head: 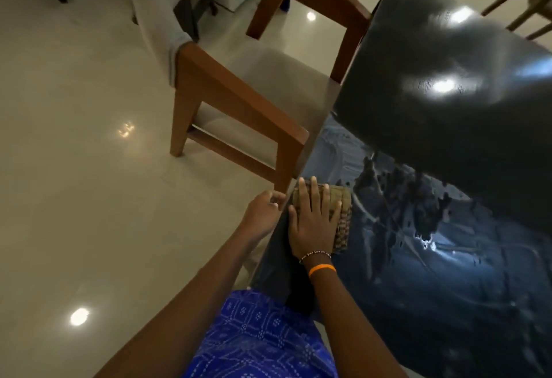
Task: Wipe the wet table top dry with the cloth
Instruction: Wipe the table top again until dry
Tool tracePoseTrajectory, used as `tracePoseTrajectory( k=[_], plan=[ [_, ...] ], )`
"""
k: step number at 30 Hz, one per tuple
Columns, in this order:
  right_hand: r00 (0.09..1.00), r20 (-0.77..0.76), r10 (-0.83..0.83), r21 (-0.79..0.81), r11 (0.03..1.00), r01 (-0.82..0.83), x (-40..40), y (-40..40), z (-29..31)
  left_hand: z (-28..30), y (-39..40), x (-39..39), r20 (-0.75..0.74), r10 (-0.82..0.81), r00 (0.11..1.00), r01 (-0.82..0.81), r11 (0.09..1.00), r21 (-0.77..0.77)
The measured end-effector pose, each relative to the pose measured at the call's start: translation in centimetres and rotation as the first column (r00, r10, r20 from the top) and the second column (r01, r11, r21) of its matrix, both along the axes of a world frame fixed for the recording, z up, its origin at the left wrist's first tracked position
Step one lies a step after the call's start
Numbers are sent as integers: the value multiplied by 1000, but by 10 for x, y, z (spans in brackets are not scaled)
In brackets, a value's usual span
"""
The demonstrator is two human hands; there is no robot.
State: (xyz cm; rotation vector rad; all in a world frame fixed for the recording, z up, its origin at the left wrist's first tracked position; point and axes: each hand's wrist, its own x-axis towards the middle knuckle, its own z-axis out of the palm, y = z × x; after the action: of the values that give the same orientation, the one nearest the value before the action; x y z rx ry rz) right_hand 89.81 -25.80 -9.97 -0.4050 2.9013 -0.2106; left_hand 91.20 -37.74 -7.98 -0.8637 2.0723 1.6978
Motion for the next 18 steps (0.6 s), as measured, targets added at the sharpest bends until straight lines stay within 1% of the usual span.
tracePoseTrajectory(
  k=[5,10,15,18],
  plan=[
    [999,-11,-49,13,999,49,-70,-10,-3,-5,-1,-40,-54,-6,999,7,1000,31],
    [995,-58,-87,-7,996,86,-169,-14,-10,-12,-2,-86,-88,55,995,-54,998,12],
    [993,-108,-47,-33,998,44,-264,-18,-9,-12,7,-125,-195,69,978,-81,995,-56],
    [992,-125,-1,-19,1000,-2,-327,-16,-12,-17,17,-141,-229,120,966,-147,984,-104]
  ],
)
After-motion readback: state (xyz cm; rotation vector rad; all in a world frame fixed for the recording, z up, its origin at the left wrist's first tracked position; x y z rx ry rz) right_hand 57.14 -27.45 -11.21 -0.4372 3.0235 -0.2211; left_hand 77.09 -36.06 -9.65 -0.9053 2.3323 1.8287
